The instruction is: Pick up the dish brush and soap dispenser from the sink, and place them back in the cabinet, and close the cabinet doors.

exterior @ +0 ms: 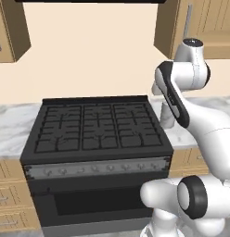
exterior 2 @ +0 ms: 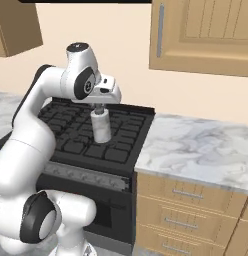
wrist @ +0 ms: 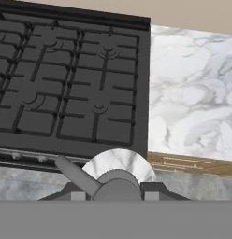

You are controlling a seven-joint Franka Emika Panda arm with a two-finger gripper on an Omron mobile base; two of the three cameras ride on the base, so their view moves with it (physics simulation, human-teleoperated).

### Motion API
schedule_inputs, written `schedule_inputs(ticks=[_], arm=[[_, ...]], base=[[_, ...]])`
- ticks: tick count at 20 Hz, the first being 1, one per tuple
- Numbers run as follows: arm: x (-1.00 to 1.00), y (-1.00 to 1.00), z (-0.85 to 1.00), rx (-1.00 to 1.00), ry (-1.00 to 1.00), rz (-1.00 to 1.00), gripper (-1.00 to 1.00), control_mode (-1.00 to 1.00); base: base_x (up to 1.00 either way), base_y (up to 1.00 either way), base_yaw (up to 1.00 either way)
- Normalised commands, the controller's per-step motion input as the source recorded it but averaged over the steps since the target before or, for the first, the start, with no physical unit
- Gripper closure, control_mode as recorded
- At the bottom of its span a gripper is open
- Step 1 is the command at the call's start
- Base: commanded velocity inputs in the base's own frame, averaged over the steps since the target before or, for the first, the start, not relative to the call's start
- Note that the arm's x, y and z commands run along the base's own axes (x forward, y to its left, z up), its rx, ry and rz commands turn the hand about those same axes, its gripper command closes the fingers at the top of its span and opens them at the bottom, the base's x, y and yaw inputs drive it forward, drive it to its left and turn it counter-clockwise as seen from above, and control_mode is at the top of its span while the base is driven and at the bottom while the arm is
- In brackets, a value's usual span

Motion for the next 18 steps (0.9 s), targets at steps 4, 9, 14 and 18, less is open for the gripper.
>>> schedule_inputs(ticks=[4,9,14,18], arm=[[0.00,0.00,0.00,0.00,0.00,0.00,1.00,1.00],[0.00,0.00,0.00,0.00,0.00,0.00,1.00,1.00],[0.00,0.00,0.00,0.00,0.00,0.00,1.00,1.00],[0.00,0.00,0.00,0.00,0.00,0.00,1.00,1.00]], base=[[0.00,-0.46,-0.19],[0.00,-0.14,-0.45],[0.00,-0.14,-0.38],[0.00,-0.21,-0.34]])
